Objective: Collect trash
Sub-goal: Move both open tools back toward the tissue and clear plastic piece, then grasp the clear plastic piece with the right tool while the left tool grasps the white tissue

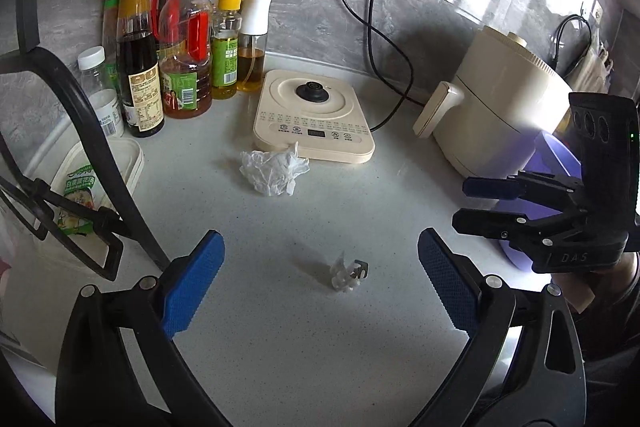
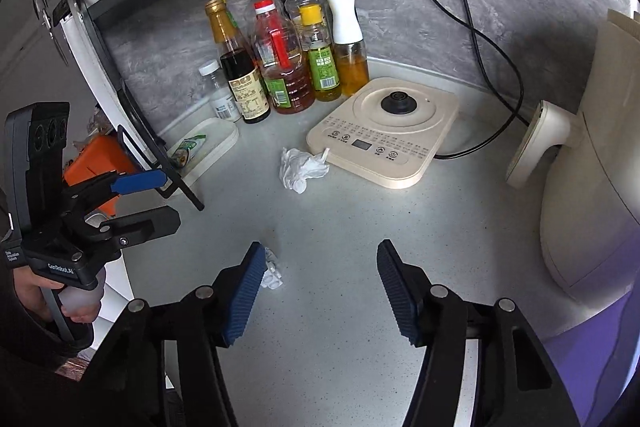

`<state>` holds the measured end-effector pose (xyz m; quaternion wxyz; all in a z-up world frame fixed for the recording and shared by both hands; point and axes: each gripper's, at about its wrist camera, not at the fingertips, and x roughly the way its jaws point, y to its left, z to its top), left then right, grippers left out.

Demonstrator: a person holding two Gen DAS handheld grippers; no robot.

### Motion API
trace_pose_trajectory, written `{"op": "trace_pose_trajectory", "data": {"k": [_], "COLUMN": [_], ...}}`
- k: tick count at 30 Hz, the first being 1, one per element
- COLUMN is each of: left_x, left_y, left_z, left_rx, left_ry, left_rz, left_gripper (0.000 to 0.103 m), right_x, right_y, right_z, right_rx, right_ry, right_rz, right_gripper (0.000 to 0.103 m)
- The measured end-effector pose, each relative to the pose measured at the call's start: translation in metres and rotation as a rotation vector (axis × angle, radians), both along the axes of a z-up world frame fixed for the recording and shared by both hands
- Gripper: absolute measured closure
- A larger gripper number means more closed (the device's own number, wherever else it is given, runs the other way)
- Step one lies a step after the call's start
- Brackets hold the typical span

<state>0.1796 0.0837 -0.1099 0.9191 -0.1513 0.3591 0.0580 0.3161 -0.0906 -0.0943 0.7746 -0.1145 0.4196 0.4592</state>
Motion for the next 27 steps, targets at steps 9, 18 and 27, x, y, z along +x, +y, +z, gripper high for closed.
{"op": "trace_pose_trajectory", "data": {"k": [9, 18, 27], "left_x": [-0.025, -0.035, 0.002], "left_y": [0.008, 0.024, 0.007], "left_z": [-0.023, -0.039, -0.046], "left_rx": [-0.017, -0.031, -0.055], "left_ry": [0.051, 0.089, 0.095], "left_rz": [0.064, 0.129, 0.033], "left_gripper": [0.017, 0.021, 0.036], "right_x": [-0.03, -0.026, -0.005], "right_y": [0.047, 0.082, 0.058], "right_z": [-0.037, -0.081, -0.069], "right_rx": [-0.086, -0.151, -0.132], "right_ry": [0.056, 0.128, 0.072], "right_rz": [0.186, 0.189, 0.096], "right_gripper": [0.058, 0.07, 0.081]}}
